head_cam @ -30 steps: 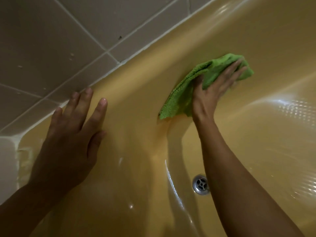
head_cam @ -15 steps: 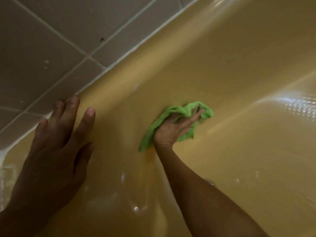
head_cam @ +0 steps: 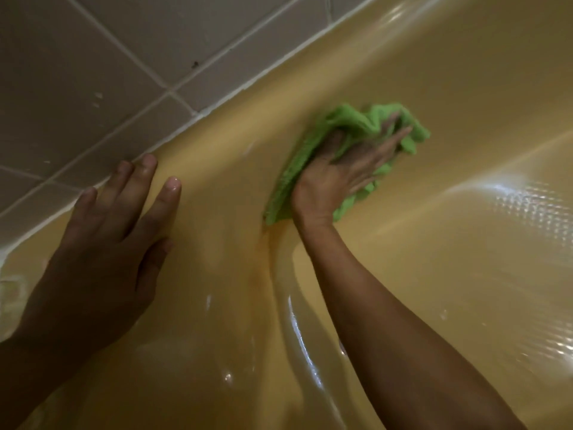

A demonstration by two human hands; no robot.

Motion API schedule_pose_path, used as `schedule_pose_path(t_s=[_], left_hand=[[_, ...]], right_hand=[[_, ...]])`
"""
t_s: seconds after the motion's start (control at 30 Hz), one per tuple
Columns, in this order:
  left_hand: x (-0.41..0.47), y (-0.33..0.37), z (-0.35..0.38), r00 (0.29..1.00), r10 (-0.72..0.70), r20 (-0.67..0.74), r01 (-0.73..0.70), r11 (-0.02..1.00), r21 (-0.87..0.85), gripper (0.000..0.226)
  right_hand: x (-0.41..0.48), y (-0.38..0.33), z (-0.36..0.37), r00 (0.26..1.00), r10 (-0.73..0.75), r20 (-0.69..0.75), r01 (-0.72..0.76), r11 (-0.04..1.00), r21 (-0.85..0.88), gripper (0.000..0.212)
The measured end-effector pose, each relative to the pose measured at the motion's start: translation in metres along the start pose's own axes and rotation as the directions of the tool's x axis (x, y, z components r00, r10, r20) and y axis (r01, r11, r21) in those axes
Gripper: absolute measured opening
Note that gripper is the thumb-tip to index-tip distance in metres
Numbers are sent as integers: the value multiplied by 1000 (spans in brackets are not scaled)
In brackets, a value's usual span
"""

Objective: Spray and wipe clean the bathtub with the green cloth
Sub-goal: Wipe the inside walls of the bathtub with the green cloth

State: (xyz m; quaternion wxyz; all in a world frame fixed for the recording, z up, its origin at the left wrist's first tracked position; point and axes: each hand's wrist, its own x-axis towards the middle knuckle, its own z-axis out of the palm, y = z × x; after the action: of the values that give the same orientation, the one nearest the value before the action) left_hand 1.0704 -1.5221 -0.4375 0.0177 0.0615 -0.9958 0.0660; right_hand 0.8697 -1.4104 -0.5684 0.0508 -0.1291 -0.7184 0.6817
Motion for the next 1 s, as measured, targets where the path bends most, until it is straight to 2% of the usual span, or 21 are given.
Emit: schedule_pose_path(t_s=[0.07, 0.13, 0.2, 0.27, 0.33, 0.37, 0.43, 0.5, 0.57, 0.63, 0.7, 0.77, 0.87, 0.93, 1.0], left_hand=[[5, -2, 1, 1000, 15, -6, -15, 1000, 3, 64], [6, -4, 3, 999, 32, -27, -31, 999, 13, 64], [7, -8, 7, 997, 61, -37, -59, 998, 34, 67], [10, -11, 12, 997, 69, -32, -67, 997, 37, 71], [16, -11, 15, 994, 98, -44, -96, 995, 39, 71], [20, -11, 16, 991, 121, -49, -119, 992, 34, 71], [25, -12, 17, 990, 130, -53, -129, 991, 25, 71], [28, -12, 16, 989, 137, -49, -135, 990, 28, 74], [30, -14, 17, 988, 147, -43, -146, 989, 31, 74], [31, -13, 18, 988, 148, -47, -147, 988, 42, 73], [32, -12, 18, 985, 159, -63, -156, 986, 52, 71], [33, -11, 19, 982, 170, -80, -165, 984, 65, 69], [34, -11, 21, 984, 155, -86, -151, 987, 58, 69], [33, -13, 22, 983, 157, -91, -152, 986, 62, 68], [33, -15, 24, 983, 156, -100, -150, 987, 66, 66]], right_hand=[[-5, -19, 1, 959, -266, 97, 275, 957, -96, 86], [-14, -11, -4, 898, -380, 221, 411, 904, -115, 86], [-12, 21, -12, 787, -531, 313, 594, 789, -155, 80], [4, 48, -21, 680, -596, 427, 705, 691, -158, 80], [22, 68, -30, 631, -600, 492, 746, 644, -170, 91], [30, 75, -33, 641, -589, 492, 738, 649, -184, 95], [44, 76, -40, 716, -518, 469, 654, 733, -189, 93], [54, 64, -42, 817, -414, 400, 513, 839, -179, 86], [57, 40, -39, 888, -323, 329, 389, 907, -162, 89], [57, 19, -35, 911, -310, 273, 358, 922, -146, 90], [53, 4, -30, 878, -391, 278, 442, 884, -152, 89], [46, -1, -27, 775, -537, 334, 614, 766, -193, 90], [38, 16, -27, 526, -710, 468, 842, 514, -167, 79], [43, 41, -30, 385, -744, 546, 918, 372, -141, 77], [58, 71, -38, 285, -737, 613, 958, 248, -147, 80]])
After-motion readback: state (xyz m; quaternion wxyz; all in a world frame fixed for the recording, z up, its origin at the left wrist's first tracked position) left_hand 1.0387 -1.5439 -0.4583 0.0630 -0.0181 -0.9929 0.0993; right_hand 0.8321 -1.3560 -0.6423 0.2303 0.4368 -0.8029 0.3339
